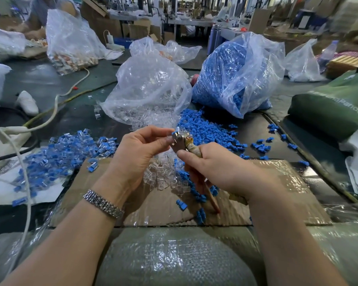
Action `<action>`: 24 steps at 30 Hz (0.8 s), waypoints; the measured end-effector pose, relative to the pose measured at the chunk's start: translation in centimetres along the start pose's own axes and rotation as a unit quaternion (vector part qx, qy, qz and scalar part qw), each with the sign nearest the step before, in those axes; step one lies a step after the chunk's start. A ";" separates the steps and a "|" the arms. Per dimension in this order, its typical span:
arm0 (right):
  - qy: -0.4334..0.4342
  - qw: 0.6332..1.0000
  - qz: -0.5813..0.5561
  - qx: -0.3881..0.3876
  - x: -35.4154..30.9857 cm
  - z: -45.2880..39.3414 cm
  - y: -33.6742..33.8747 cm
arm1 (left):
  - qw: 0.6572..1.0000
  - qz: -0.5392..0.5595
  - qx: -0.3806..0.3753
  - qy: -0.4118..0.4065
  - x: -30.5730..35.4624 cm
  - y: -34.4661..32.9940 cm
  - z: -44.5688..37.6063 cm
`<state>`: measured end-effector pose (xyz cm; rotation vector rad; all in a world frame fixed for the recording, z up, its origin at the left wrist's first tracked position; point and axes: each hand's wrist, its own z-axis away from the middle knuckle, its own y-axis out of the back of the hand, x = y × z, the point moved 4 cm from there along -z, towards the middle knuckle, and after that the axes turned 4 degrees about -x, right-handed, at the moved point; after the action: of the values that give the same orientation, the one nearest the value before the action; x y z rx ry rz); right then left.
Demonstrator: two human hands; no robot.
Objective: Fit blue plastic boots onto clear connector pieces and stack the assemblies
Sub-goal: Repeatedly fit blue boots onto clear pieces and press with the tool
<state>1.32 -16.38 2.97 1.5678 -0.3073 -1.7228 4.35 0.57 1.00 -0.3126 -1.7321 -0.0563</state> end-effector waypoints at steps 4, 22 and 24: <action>-0.008 1.000 0.005 -0.003 0.1 -0.1 -0.2 | 1.000 -0.007 -0.003 -0.007 -0.2 0.2 0.0; -0.200 0.933 0.241 0.178 5.4 0.5 5.2 | 0.874 -0.473 0.109 0.032 2.2 4.1 1.5; -0.203 0.931 0.249 0.174 5.5 0.2 4.9 | 0.900 -0.428 0.002 0.086 1.4 3.0 1.4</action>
<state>3.22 -23.44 2.03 1.1996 -1.1700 -1.6168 3.47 3.98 1.67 0.4686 -1.5734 -0.6990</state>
